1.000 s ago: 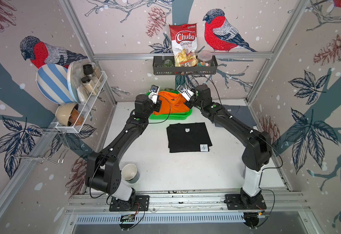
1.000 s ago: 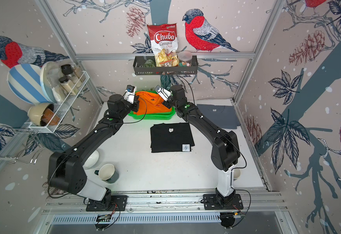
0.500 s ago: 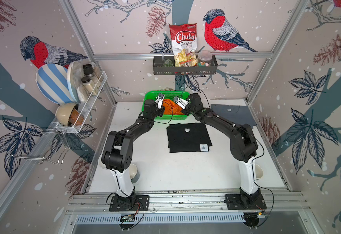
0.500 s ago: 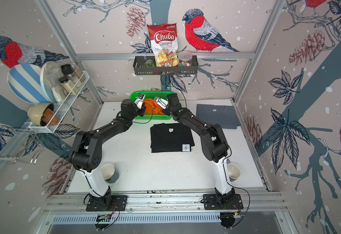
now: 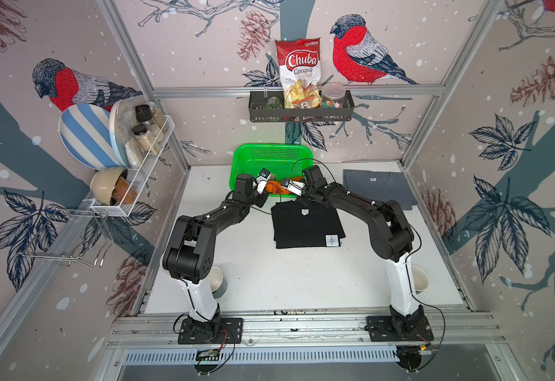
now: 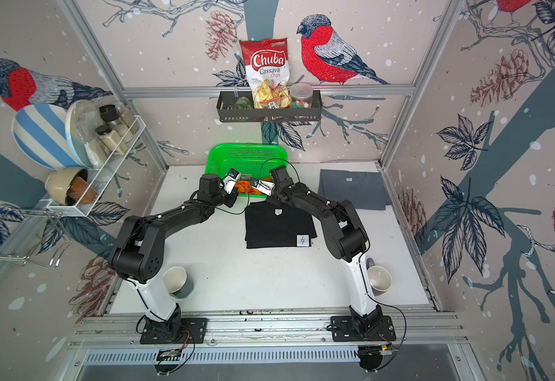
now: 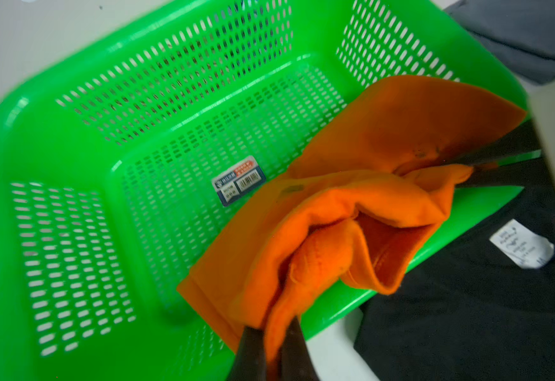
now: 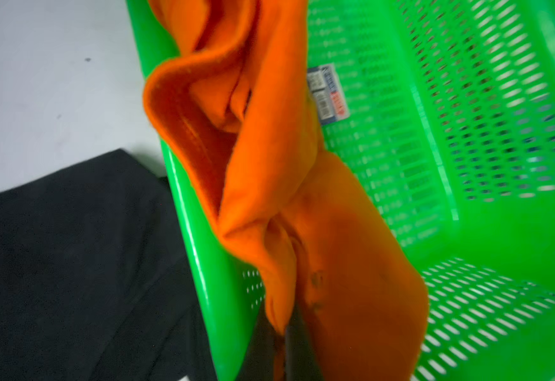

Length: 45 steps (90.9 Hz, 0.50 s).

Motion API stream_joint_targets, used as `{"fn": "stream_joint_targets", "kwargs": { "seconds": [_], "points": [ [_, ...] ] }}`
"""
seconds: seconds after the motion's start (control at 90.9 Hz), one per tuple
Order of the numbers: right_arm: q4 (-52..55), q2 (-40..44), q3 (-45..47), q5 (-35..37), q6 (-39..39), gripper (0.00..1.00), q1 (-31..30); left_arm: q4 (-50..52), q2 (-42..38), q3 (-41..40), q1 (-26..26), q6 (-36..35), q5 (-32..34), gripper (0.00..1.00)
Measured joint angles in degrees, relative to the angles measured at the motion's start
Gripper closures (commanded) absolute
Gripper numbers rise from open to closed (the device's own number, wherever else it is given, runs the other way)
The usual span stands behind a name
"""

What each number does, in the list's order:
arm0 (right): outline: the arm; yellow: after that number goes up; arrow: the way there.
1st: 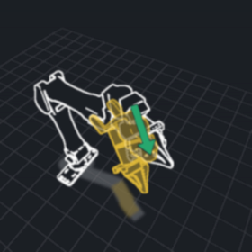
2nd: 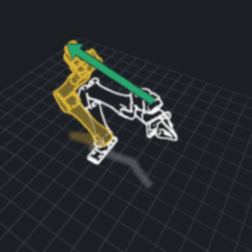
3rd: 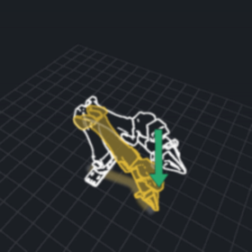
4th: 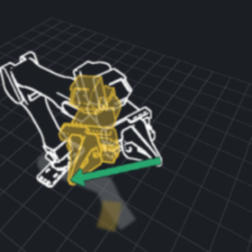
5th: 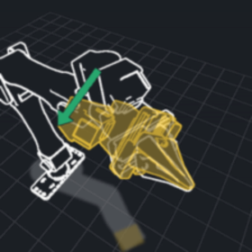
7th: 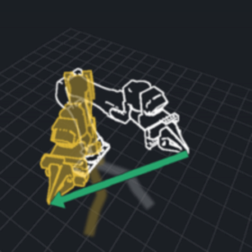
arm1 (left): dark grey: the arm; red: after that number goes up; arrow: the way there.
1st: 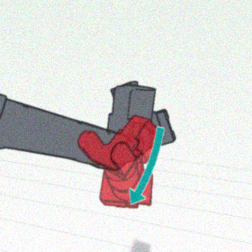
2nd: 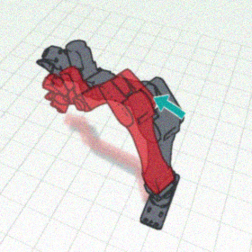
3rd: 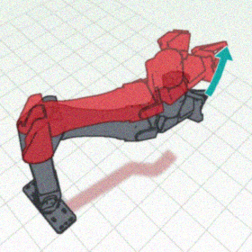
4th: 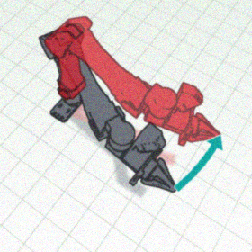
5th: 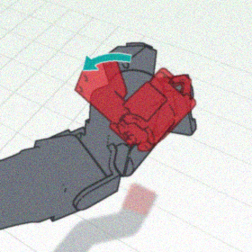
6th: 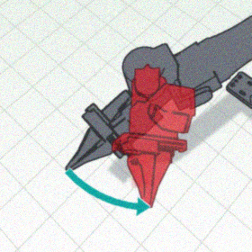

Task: Put the folded t-shirts into the basket
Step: Move the bin to the center of the board.

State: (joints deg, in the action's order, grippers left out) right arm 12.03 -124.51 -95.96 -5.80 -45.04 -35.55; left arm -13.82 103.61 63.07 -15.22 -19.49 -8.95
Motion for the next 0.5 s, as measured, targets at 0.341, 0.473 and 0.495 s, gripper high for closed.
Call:
{"fn": "stream_joint_targets", "kwargs": {
  "seconds": [0.341, 0.473, 0.495],
  "points": [
    [6.3, 9.9, 9.6, -5.3, 0.0, 1.00, 0.4, 9.4, -8.9, -4.7, -1.4, -0.1, -4.3, 1.00],
    [9.6, 14.3, 13.0, -8.2, 0.0, 1.00, 0.0, 15.6, -14.1, -6.5, -1.6, -0.2, -6.3, 1.00],
    [10.3, 15.0, 13.5, -8.7, 0.0, 1.00, -0.1, 16.8, -15.3, -6.7, -1.7, -0.2, -6.7, 1.00]
  ]
}}
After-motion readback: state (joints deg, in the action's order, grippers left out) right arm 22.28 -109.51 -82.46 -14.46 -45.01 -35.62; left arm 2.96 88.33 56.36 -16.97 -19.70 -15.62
